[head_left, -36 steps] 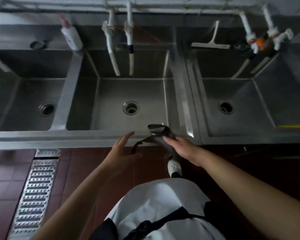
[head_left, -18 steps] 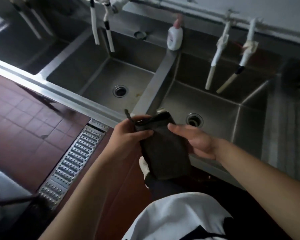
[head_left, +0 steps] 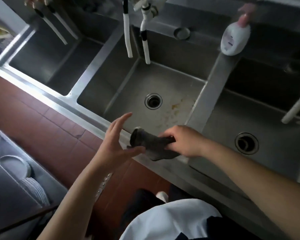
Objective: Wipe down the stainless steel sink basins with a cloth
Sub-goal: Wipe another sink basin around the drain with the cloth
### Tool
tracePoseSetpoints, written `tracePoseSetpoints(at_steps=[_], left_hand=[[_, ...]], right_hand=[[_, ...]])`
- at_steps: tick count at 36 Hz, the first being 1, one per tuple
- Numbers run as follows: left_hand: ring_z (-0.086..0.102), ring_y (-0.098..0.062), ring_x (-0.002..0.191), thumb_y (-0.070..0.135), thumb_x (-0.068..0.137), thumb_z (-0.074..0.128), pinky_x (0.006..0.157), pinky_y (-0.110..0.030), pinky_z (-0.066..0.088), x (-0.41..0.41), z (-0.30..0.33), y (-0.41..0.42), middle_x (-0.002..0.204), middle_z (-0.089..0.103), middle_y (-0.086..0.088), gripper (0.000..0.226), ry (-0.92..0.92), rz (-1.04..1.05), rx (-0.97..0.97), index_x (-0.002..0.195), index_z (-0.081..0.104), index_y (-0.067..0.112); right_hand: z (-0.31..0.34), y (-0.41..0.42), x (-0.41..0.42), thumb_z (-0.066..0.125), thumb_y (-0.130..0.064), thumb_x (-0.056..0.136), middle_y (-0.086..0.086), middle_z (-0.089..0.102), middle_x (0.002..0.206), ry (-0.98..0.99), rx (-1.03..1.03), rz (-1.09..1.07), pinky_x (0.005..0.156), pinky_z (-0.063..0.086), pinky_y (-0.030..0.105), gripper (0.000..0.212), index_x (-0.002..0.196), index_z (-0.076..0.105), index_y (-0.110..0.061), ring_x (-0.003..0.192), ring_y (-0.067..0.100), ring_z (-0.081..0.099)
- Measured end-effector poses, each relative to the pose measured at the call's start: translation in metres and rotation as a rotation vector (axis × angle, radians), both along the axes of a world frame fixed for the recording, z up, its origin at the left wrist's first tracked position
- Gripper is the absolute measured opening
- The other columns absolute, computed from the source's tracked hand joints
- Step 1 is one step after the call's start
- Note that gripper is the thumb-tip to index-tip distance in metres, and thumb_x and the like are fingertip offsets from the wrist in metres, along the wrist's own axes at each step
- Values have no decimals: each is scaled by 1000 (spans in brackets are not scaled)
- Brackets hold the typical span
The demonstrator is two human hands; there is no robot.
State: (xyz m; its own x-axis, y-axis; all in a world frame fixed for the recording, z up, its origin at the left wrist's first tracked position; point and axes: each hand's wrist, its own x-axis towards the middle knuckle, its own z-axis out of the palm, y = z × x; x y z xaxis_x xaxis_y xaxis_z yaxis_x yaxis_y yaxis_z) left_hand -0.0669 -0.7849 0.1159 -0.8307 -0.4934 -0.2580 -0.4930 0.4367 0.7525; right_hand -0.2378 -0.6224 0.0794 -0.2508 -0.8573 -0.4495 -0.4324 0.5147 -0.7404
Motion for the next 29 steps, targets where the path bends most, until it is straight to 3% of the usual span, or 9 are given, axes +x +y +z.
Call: tracePoseSetpoints(at_steps=[3, 7, 9, 11, 15, 19, 22, 26, 29], left_hand=[[29, -14, 140, 40, 63, 86, 116, -34, 25, -36, -5, -24, 151, 38, 4, 105, 11, -330, -219, 151, 29, 28], [51, -15, 123, 24, 69, 85, 103, -31, 41, -88, -39, -49, 141, 50, 2, 109, -146, -543, -1, 155, 17, 30], [61, -16, 107, 26, 73, 80, 82, -22, 43, -110, -58, -67, 120, 65, 3, 94, -194, -584, 1, 151, 28, 34], [64, -12, 93, 30, 73, 78, 64, -15, 38, -131, -79, -84, 94, 69, 9, 57, -205, -617, 11, 124, 54, 36], [56, -6, 72, 18, 73, 79, 58, -13, 38, -166, -123, -103, 74, 62, 8, 20, -320, -752, 245, 87, 66, 22], [53, -10, 72, 6, 74, 80, 67, -26, 42, -190, -169, -120, 66, 59, 5, 18, -453, -613, 445, 71, 67, 18], [58, -20, 86, 10, 80, 75, 76, -31, 45, -209, -208, -132, 86, 64, -7, 12, -518, -439, 437, 89, 68, 13], [62, -32, 98, 15, 90, 64, 84, -39, 50, -242, -248, -139, 101, 65, -11, 15, -575, -111, 573, 104, 63, 13], [62, -37, 102, 17, 95, 55, 79, -40, 49, -275, -271, -141, 97, 61, -13, 24, -588, -92, 461, 116, 59, 8]], right_hand=[[7, -39, -11, 67, -31, 84, -3, 71, 114, 204, 65, 126, 84, 51, 33, 39, 122, 64, -40, 104, 22, 65], [4, -77, -25, 66, -36, 86, -2, 71, 108, 293, 80, 124, 81, 52, 36, 30, 116, 67, -33, 98, 22, 65], [1, -86, -34, 66, -24, 84, -5, 71, 104, 291, 90, 50, 77, 49, 34, 31, 113, 68, -34, 95, 18, 63], [-2, -90, -45, 67, -23, 83, -6, 71, 105, 289, 113, -65, 79, 49, 34, 33, 113, 68, -35, 95, 17, 62], [-18, -87, -61, 73, -25, 84, -9, 68, 113, 206, 161, -422, 90, 50, 36, 33, 116, 67, -32, 103, 15, 62], [-43, -82, -82, 71, -26, 88, -3, 55, 137, 312, 161, -787, 106, 37, 29, 44, 130, 60, -23, 128, 18, 50], [-66, -73, -105, 66, -33, 90, 6, 40, 151, 394, 313, -960, 114, 34, 45, 59, 144, 46, -18, 140, 27, 37], [-100, -61, -137, 62, -44, 90, 11, 12, 164, 521, 497, -956, 117, 26, 51, 75, 153, 26, -23, 150, 32, 13], [-123, -53, -169, 56, -50, 91, 6, -1, 166, 630, 517, -915, 118, 16, 54, 81, 155, 14, -25, 152, 30, 1]])
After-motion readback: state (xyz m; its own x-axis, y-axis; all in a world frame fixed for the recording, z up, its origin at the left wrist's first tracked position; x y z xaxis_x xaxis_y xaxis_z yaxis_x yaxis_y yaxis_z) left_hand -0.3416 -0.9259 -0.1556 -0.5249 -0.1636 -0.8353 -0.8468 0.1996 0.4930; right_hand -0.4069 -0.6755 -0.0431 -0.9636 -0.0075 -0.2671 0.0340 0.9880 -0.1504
